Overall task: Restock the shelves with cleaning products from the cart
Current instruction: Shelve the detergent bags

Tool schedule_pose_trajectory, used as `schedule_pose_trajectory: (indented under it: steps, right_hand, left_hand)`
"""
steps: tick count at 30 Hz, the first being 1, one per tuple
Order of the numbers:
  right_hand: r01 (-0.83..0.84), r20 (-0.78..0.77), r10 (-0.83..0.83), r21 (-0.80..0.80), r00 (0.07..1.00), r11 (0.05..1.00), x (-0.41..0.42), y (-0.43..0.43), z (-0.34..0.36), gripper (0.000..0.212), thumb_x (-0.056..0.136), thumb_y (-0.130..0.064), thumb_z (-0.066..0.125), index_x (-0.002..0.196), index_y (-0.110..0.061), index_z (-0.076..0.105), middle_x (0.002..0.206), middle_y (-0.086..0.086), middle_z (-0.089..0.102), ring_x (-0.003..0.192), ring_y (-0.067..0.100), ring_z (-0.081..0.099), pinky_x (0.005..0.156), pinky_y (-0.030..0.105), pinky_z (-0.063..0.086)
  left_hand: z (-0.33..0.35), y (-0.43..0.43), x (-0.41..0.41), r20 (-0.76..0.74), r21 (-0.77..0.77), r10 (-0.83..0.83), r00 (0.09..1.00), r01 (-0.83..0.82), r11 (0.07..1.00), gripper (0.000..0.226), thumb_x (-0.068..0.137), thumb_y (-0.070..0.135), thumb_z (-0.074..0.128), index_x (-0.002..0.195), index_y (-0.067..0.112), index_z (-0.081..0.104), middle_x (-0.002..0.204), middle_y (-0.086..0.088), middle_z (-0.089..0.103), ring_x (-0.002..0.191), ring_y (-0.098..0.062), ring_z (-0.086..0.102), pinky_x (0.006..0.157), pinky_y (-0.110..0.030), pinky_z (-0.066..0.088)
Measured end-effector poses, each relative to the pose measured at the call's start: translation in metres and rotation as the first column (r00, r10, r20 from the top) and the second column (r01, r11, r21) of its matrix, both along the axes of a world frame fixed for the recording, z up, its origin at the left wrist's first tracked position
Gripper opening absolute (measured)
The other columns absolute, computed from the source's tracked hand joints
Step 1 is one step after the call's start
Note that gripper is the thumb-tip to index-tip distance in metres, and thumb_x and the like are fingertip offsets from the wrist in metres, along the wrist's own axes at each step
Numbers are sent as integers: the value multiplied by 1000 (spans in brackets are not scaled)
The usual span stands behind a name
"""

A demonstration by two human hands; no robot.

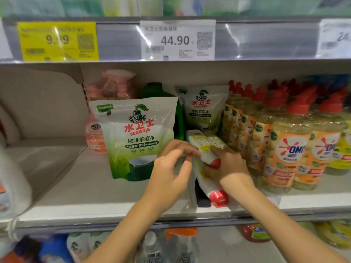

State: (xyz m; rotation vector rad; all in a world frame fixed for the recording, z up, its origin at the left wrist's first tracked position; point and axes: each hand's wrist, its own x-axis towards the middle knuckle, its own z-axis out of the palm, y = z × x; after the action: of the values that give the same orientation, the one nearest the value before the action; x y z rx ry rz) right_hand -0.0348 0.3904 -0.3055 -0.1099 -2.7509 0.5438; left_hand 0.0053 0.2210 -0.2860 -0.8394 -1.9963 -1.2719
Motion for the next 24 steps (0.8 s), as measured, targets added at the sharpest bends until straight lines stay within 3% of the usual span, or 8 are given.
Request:
schedule_pose_trajectory:
  steps: [5, 7, 9, 11, 17, 19, 22, 24]
  right_hand:
    - [-151, -245, 93, -230, 965, 961, 37, 16, 12, 52, 74, -33, 76, 123, -21, 65, 113, 7, 69, 100, 24, 64, 85, 32, 50]
    - [-119, -259, 49, -262, 965, 958, 52, 22, 19, 43, 68, -35, 77, 105, -13, 73, 92, 4, 72, 84, 17, 66, 75, 31, 54]
    - [-100, -293, 24, -245, 956, 964, 64, 26, 27, 40, 64, -37, 77, 90, -7, 74, 77, 6, 71, 74, 19, 65, 70, 37, 54]
    - [-130, -382, 36, -223, 923, 966, 75, 30, 37, 34, 62, -36, 76, 84, -9, 74, 74, 5, 69, 73, 20, 63, 69, 37, 52]
    - [-323, -500, 184, -208, 846, 923, 92, 41, 57, 24, 67, -33, 81, 84, -24, 67, 74, -14, 64, 74, 1, 59, 64, 8, 41]
    - [-415, -546, 224, -256, 807, 873, 90, 45, 61, 28, 69, -32, 81, 93, -28, 65, 80, -16, 66, 79, -1, 61, 66, 5, 42]
    - [-514, -512, 286, -386, 810, 766, 79, 51, 62, 40, 76, -27, 78, 110, -35, 59, 85, -10, 66, 76, 6, 61, 66, 16, 50]
    - [-536, -451, 343, -427, 824, 728, 71, 52, 60, 39, 83, -23, 72, 117, -33, 56, 91, -12, 67, 82, 8, 62, 70, 20, 51]
  left_hand:
    - [12, 8, -6, 184, -94, -25, 983, 43, 995, 34, 85, 0, 62, 111, 23, 61, 114, 10, 56, 110, 3, 51, 91, -10, 39]
    - [15, 10, -9, 267, -273, -29, 963, 105, 956, 57, 81, 16, 69, 128, 37, 46, 129, 18, 45, 120, 5, 42, 97, -11, 35]
    - [18, 20, -14, 205, -581, 79, 976, 56, 812, 77, 77, 30, 73, 137, 45, 28, 138, 20, 34, 126, -3, 35, 100, -22, 36]
    - [22, 39, -19, 86, -740, 193, 977, -67, 669, 79, 76, 38, 73, 139, 44, 25, 142, 17, 33, 127, -10, 34, 102, -33, 35]
    - [26, 59, -21, -66, -634, 315, 947, -283, 719, 40, 81, 40, 63, 119, 42, 50, 123, 19, 59, 123, -7, 47, 115, -39, 9]
    - [29, 56, -16, -55, -524, 274, 960, -261, 811, 36, 82, 38, 65, 117, 38, 55, 115, 15, 64, 115, -12, 55, 114, -37, 12]
    - [37, 56, -14, 83, -370, 278, 957, -229, 900, 41, 84, 41, 67, 123, 32, 58, 117, 5, 67, 116, -21, 56, 114, -35, 19]
    - [40, 55, -12, 202, -278, 205, 958, -144, 950, 42, 83, 39, 70, 123, 29, 59, 115, 3, 68, 113, -23, 58, 107, -41, 38]
